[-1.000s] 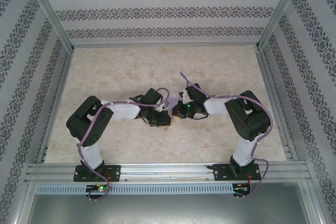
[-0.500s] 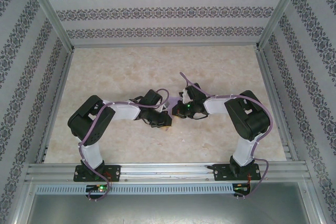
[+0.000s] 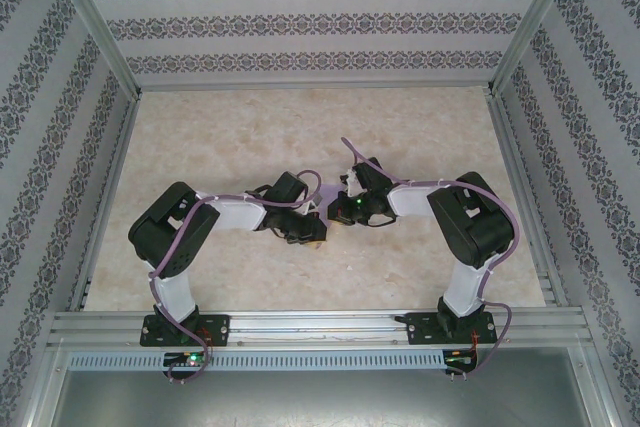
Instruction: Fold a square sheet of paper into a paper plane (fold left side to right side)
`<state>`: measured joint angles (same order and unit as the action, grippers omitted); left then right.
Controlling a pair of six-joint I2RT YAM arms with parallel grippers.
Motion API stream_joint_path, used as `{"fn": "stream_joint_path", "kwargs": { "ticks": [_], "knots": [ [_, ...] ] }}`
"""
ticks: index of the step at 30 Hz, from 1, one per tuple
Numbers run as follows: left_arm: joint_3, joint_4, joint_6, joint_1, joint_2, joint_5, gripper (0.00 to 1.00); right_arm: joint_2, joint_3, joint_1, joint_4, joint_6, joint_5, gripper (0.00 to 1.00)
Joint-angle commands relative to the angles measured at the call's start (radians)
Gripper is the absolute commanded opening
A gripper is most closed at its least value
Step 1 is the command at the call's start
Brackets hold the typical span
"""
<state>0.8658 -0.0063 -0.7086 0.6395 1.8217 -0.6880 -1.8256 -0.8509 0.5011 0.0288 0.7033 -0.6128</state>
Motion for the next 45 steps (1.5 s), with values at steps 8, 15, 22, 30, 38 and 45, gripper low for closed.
{"fn": "stream_joint_path", "kwargs": {
  "ticks": [8, 15, 22, 30, 38, 45],
  "knots": [
    [-0.065, -0.077, 0.009, -0.003, 0.005, 0.081, 0.12, 0.111, 0.000, 0.006, -0.061, -0.012, 0.053, 0.00],
    [-0.059, -0.084, 0.016, -0.003, 0.011, 0.081, 0.12, 0.077, 0.053, 0.052, 0.028, 0.063, 0.051, 0.00],
    [-0.058, -0.094, 0.020, -0.003, 0.007, 0.092, 0.12, 0.034, 0.056, 0.065, 0.065, 0.088, 0.044, 0.00],
    [-0.054, -0.136, 0.042, -0.003, 0.013, 0.117, 0.12, -0.001, 0.042, 0.007, 0.038, 0.035, 0.059, 0.00],
    [-0.065, -0.120, 0.039, -0.003, 0.023, 0.116, 0.12, -0.017, -0.030, -0.058, -0.012, -0.033, 0.044, 0.00],
    [-0.061, -0.108, 0.033, -0.003, 0.011, 0.111, 0.12, 0.061, -0.028, -0.047, -0.026, -0.031, 0.020, 0.00]
  ]
}}
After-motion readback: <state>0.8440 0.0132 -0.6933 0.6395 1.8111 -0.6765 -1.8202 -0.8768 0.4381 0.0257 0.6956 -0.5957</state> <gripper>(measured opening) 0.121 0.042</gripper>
